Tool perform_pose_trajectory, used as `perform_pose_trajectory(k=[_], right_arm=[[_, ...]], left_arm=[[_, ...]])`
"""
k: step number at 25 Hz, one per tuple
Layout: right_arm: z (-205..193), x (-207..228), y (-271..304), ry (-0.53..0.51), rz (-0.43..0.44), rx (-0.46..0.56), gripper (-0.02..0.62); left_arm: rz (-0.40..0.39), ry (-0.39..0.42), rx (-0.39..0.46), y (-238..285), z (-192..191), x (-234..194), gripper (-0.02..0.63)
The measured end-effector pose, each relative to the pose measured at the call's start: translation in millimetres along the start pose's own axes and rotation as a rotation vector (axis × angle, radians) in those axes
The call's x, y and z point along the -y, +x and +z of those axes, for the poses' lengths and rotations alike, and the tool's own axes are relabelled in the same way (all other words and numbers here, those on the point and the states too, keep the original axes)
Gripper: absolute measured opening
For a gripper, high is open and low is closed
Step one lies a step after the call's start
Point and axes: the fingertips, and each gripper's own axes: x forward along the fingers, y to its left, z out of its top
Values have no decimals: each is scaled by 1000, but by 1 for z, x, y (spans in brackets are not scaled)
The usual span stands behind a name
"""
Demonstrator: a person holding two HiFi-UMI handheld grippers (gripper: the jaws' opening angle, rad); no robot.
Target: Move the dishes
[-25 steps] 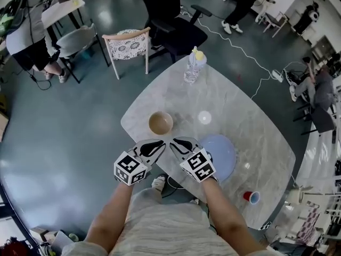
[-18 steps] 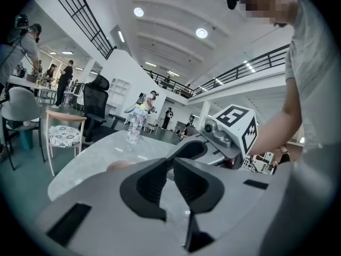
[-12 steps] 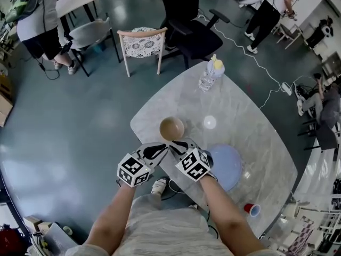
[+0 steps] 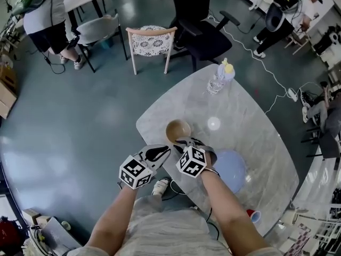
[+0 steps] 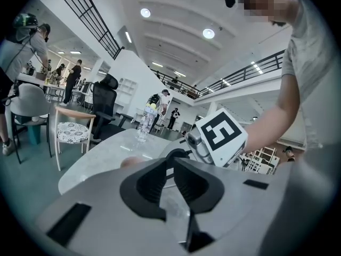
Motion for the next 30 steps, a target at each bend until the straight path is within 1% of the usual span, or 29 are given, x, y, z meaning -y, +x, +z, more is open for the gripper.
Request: perform_pose_trajectory(k=[6,14,16,18,25,30], right_arm=[[-6,-5,18,-76,26,-68,80],[-20,-5,31,-133,13,-155,73],[-21,-4,31,-137,3,-159,47],[-20,-4,31,-138,-3,-158,41],[-22,-3,29,-155,-32,-169,32],[-24,0,21,-134,-59,-165,29]], left_arm=[[10,-5,1,-3,0,-5,55],[15,-5,-7,-4,-1,-4,55],[15,-3,-9,-5,-1,-3,55],[13,-2,-10,-6,-1,-4,55],[-10,4,-17,0,0,0,55],[-34,14,-26,6,4,4,55]])
